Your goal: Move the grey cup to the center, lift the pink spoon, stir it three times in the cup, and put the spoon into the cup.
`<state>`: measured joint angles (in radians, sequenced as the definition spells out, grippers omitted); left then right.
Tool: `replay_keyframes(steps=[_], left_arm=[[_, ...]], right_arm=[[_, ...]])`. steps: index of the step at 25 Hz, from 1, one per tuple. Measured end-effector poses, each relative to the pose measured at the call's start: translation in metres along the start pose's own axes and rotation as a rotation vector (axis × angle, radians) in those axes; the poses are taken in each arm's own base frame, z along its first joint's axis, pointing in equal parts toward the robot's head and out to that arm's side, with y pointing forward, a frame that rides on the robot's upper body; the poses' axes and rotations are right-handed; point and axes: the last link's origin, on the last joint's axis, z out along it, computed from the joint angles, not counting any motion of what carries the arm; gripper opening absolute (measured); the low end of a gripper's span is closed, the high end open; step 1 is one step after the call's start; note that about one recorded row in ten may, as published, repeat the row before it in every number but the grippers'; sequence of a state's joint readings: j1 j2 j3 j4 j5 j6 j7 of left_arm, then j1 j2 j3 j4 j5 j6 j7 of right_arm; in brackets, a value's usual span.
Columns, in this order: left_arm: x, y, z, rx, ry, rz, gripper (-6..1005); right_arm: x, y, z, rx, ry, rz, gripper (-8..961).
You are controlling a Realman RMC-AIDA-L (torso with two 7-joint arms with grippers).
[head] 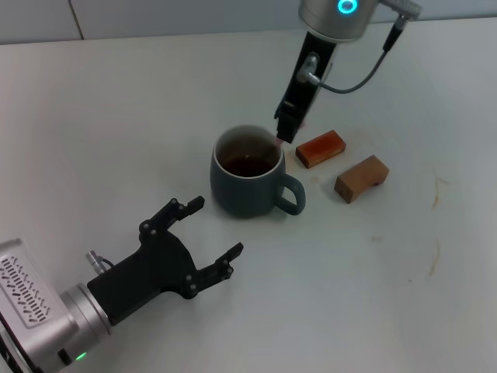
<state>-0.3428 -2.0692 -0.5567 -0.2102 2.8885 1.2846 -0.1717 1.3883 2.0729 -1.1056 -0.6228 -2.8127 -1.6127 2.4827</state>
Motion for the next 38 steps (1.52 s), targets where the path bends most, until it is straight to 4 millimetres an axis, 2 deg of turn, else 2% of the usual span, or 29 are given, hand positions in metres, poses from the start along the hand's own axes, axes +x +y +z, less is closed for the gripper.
replay_keyframes(steps=[9,15,19,20,22,23,26,27,28,29,31,32,33,34,35,36,37,38], left_arm=[[0.001,-0.001,0.001,-0.004,0.002,0.003,859],[0.000,-0.001,0.000,0.005,0.000,-0.001,859],[-0.001,-0.002,-0.001,0.009,-0.003,-0.001,859],[-0.001,-0.002,-0.002,0.014,-0.005,-0.002,859],[-0.001,-0.002,-0.002,0.014,-0.005,-0.002,859],[-0.001,-0.003,-0.003,0.024,-0.005,-0.004,859],[-0.002,-0.009,-0.006,0.066,-0.003,-0.014,859],[-0.001,-0.010,-0.009,0.083,0.004,-0.021,859],[-0.001,-0.010,-0.009,0.085,0.008,-0.022,859],[-0.001,-0.010,-0.010,0.088,0.010,-0.023,859],[-0.001,-0.011,-0.010,0.089,0.013,-0.025,859],[0.000,-0.011,-0.010,0.089,0.016,-0.025,859],[0.000,-0.011,-0.010,0.088,0.016,-0.025,859],[0.000,-0.011,-0.010,0.089,0.016,-0.025,859],[0.000,-0.011,-0.011,0.089,0.014,-0.025,859],[0.000,-0.011,-0.011,0.089,0.014,-0.025,859],[0.000,-0.011,-0.011,0.089,0.014,-0.024,859],[0.000,-0.011,-0.011,0.088,0.014,-0.024,859]], right_arm=[[-0.004,0.008,0.000,-0.053,-0.039,-0.007,123],[0.003,0.002,-0.004,-0.040,-0.107,0.006,131],[0.013,0.000,-0.019,-0.081,-0.288,0.011,258],[0.026,-0.001,-0.029,-0.099,-0.412,-0.006,290],[0.044,0.000,-0.035,-0.116,-0.536,-0.027,353],[0.044,0.000,-0.035,-0.116,-0.536,-0.027,383],[0.086,0.005,-0.036,-0.150,-0.795,-0.052,473],[0.120,0.008,-0.030,-0.157,-0.953,-0.052,503],[0.120,0.008,-0.030,-0.157,-0.953,-0.052,533],[0.135,0.011,-0.026,-0.151,-1.022,-0.063,563],[0.168,0.016,-0.011,-0.111,-1.160,-0.086,651],[0.193,0.021,0.007,-0.069,-1.260,-0.093,695],[0.193,0.021,0.007,-0.069,-1.260,-0.093,739],[0.204,0.023,0.016,-0.054,-1.301,-0.078,783],[0.226,0.024,0.039,-0.017,-1.348,-0.034,793],[0.226,0.024,0.039,-0.017,-1.348,-0.034,802],[0.243,0.025,0.061,0.006,-1.347,0.012,812],[0.249,0.026,0.073,0.019,-1.339,0.025,821]])
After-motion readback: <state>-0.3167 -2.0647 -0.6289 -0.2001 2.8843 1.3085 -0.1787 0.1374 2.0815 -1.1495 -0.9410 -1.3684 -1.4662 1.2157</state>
